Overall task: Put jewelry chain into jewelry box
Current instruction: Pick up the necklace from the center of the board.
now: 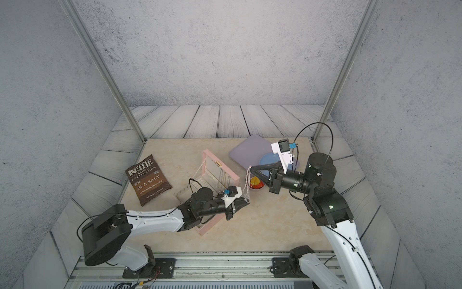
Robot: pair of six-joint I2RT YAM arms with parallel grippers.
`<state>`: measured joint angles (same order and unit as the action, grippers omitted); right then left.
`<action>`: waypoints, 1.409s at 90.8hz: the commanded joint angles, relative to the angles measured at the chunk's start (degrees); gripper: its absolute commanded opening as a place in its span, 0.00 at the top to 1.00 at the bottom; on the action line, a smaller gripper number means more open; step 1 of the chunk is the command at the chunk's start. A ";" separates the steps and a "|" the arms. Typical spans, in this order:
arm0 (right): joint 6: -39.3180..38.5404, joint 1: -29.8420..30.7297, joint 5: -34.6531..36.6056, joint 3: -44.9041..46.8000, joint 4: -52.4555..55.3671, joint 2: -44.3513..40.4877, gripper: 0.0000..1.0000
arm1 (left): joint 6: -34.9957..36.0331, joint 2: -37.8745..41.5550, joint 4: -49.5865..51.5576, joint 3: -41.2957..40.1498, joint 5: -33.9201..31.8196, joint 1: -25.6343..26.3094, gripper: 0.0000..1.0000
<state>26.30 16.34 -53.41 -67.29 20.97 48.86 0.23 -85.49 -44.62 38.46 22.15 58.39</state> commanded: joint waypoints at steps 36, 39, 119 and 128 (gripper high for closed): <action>0.84 0.12 0.65 0.47 -1.41 -1.31 1.00 | 1.50 0.37 -0.76 3.06 -6.02 0.32 0.26; 0.85 0.10 0.65 0.55 -1.45 -1.31 1.00 | 1.42 0.21 -1.20 3.31 -6.08 0.39 0.26; 1.91 0.12 0.75 0.58 -2.51 -1.75 1.00 | 2.58 0.06 -5.64 1.53 -6.19 0.68 0.89; 2.17 0.11 0.62 0.58 -2.71 -1.66 1.00 | 2.07 -0.31 -6.63 1.53 -6.42 0.74 0.91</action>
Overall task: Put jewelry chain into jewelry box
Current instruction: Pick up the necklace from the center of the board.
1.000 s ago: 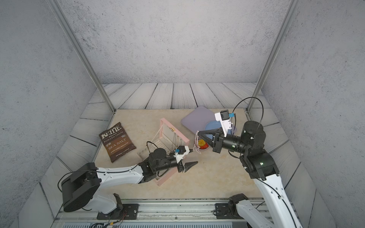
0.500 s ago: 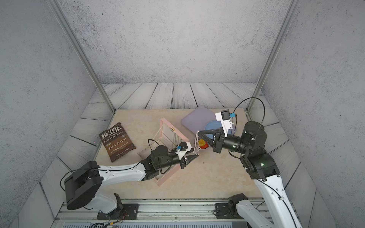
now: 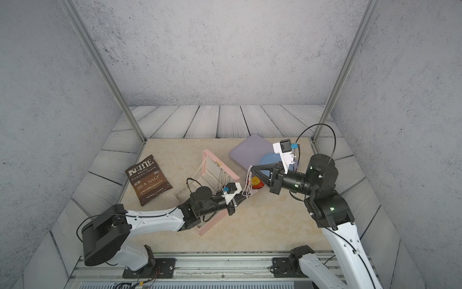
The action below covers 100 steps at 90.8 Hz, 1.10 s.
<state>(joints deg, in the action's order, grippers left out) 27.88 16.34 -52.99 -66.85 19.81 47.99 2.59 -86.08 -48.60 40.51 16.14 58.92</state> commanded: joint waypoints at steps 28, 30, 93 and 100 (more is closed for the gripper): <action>1.90 0.11 0.37 1.08 -2.89 -1.21 1.00 | -0.96 0.23 -3.70 -1.49 -0.68 0.18 1.00; 2.20 0.12 0.48 1.14 -2.97 -1.27 1.00 | -1.00 0.15 -3.74 -1.42 -0.67 0.22 1.00; -0.73 0.18 8.06 12.01 1.46 -2.19 1.00 | -8.26 26.40 39.73 -6.16 -9.61 -0.35 1.00; 1.43 0.18 6.53 16.64 -2.40 -2.28 1.00 | -10.30 28.54 44.06 -5.50 -8.77 -0.53 1.00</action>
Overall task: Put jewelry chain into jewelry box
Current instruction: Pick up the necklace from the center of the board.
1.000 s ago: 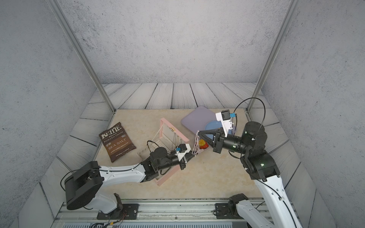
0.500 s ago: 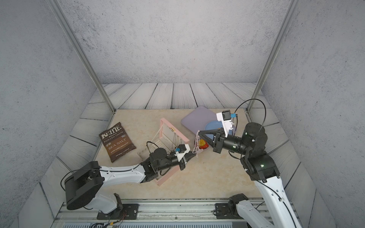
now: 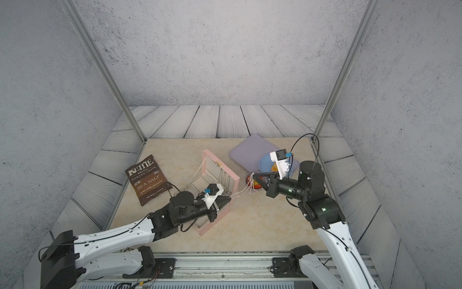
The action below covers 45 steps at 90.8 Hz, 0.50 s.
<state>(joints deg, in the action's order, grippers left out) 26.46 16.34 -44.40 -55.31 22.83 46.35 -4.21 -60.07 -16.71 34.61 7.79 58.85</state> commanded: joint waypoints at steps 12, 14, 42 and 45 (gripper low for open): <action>4.82 0.19 -2.37 11.52 -8.38 -0.06 1.00 | -6.15 2.82 21.54 3.53 0.46 -0.64 1.00; 5.05 0.17 -2.32 12.44 -8.67 0.12 1.00 | -6.36 2.52 23.41 4.17 0.64 -0.62 1.00; 4.14 5.25 3.22 22.47 -11.07 7.47 1.00 | -6.94 -2.77 34.50 9.05 2.81 -0.56 1.00; 3.63 5.61 3.97 22.95 -10.83 8.50 0.96 | -6.85 -3.54 35.24 9.52 2.95 -0.56 1.00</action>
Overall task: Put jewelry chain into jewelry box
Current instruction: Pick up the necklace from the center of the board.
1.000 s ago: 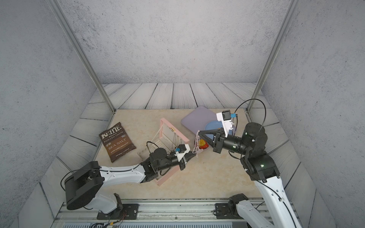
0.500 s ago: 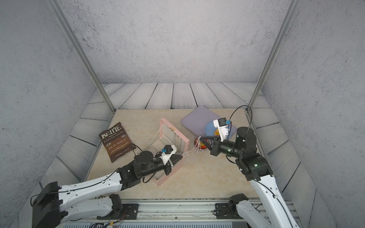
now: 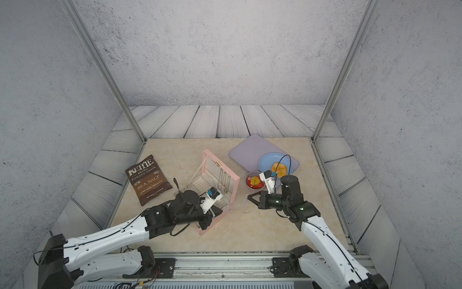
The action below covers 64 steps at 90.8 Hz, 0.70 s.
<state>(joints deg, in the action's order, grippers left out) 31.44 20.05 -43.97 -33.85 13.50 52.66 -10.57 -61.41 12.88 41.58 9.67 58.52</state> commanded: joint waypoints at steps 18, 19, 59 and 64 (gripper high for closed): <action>-3.31 2.13 9.15 3.81 -0.81 2.77 0.29 | 0.77 -5.69 10.64 5.55 0.70 -0.21 1.00; -3.40 2.16 9.60 3.88 -0.74 2.48 0.27 | 0.97 -5.76 10.83 5.62 0.70 -0.23 1.00; -18.16 12.06 7.28 16.34 -23.99 -11.93 0.17 | 8.15 4.45 5.44 5.77 2.10 -0.24 1.00; -20.07 13.20 8.79 17.17 -25.72 -12.63 0.17 | 9.01 5.77 4.97 6.28 2.76 -0.22 1.00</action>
<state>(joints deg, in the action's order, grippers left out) 18.04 30.96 -37.32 -18.68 -3.09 42.00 -4.71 -58.54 20.47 45.67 10.76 58.52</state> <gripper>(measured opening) 0.831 0.063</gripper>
